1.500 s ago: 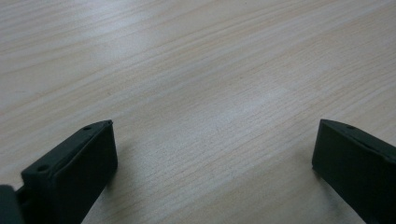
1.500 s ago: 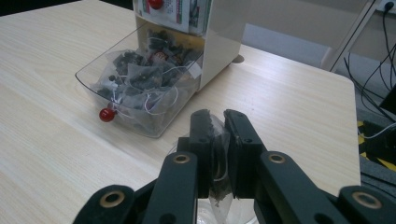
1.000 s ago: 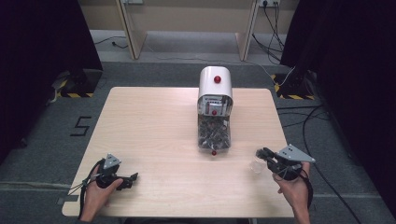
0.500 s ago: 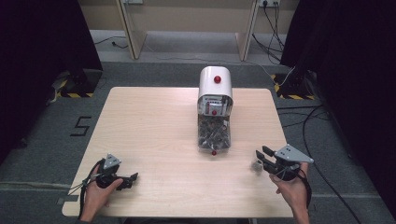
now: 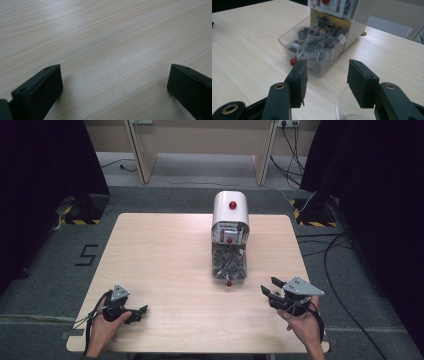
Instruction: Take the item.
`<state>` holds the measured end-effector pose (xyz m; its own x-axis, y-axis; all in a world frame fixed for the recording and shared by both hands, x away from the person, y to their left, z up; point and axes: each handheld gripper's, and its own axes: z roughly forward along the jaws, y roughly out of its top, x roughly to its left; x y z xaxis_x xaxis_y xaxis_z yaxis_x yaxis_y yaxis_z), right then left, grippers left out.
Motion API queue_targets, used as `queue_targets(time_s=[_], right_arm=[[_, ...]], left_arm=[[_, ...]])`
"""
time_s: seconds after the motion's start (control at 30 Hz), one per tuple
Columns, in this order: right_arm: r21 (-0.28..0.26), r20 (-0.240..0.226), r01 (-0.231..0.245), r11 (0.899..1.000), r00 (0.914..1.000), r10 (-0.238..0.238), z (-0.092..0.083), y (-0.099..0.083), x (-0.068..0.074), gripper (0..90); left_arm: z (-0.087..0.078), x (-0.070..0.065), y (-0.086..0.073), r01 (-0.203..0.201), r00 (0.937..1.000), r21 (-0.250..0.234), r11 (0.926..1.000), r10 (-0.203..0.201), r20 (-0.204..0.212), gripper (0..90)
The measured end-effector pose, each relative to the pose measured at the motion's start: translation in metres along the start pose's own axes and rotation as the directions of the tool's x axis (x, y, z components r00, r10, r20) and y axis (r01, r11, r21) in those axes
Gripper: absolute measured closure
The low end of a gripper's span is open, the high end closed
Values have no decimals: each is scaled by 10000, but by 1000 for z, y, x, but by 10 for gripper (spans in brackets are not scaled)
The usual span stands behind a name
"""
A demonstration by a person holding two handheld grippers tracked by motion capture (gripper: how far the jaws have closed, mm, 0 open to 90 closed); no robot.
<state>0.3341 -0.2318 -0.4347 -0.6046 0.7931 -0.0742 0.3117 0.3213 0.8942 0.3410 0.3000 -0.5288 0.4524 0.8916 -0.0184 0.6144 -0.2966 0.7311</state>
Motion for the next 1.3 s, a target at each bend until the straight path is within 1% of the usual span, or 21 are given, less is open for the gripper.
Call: queue_targets(time_s=[0.03, 0.07, 0.1, 0.13, 0.3, 0.6, 0.83, 1.1, 1.17, 1.3], right_arm=[[35, -135, 86, 10000, 9999, -86, 3, -1, 5, 492], [35, -135, 86, 10000, 9999, -86, 3, -1, 5, 492], [99, -257, 196, 9998, 9995, -193, 6, -2, 8, 488], [132, -313, 204, 9997, 9993, -200, 7, -2, 10, 487], [202, -480, 304, 9993, 9984, -294, 10, -3, 16, 483], [267, -636, 391, 9989, 9973, -373, 10, -6, 20, 473], [350, -720, 370, 9987, 9968, -344, 11, -10, 22, 463], [539, -825, 302, 9981, 9963, -257, 11, -23, 28, 446], [530, -873, 491, 9974, 9952, -444, 8, -24, 31, 446], [448, -1017, 574, 9973, 9934, -526, 5, -23, 37, 444]], left_arm=[[0, 0, 0, -4, 10000, 3, 10000, 4, -1, 0], [0, 0, 0, -4, 10000, 3, 10000, 4, -1, 0], [0, 0, 0, -2, 10000, 2, 10000, 2, -1, 0], [0, 0, 0, -2, 10000, 2, 10000, 2, -1, 0], [0, 0, 0, -2, 10000, 1, 10000, 2, -1, 0], [0, 0, 0, -1, 10000, 1, 10000, 1, -2, 0], [0, 0, 0, -1, 10000, 2, 10000, 1, -1, 0], [0, 0, 0, 1, 10000, 1, 10000, -1, -1, 0], [0, 0, 0, -1, 10000, 1, 10000, 1, -1, 0], [0, 0, 0, -2, 10000, 3, 10000, 2, -3, 0]])
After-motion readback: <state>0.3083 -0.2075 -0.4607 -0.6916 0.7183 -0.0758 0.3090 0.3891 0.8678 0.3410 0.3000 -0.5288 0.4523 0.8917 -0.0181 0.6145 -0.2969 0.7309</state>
